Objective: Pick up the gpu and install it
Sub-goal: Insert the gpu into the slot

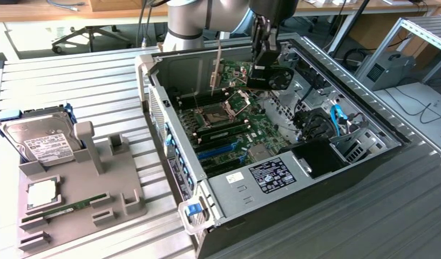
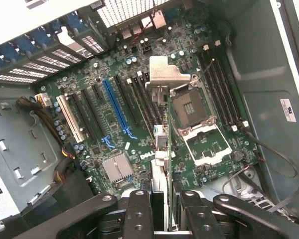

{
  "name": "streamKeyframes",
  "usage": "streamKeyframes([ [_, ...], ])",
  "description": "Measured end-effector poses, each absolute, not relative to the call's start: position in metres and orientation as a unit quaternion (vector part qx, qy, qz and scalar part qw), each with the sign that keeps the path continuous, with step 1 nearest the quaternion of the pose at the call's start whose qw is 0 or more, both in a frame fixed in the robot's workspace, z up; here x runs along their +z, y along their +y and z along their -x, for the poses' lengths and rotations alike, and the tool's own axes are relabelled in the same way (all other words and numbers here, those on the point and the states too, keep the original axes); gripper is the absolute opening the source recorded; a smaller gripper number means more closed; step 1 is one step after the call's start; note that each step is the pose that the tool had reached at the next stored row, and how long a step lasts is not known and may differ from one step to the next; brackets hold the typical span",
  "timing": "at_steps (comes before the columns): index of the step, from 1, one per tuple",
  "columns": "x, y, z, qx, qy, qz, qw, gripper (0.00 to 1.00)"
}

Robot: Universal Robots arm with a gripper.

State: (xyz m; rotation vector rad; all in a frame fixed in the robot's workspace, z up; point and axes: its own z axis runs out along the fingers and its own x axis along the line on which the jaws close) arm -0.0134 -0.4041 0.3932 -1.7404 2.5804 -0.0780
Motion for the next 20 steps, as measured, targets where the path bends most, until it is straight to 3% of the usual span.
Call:
streamKeyframes([
  [20,0.3926,-0.4041,0.0134,-0.024,0.802,0.597,0.015,0.27],
])
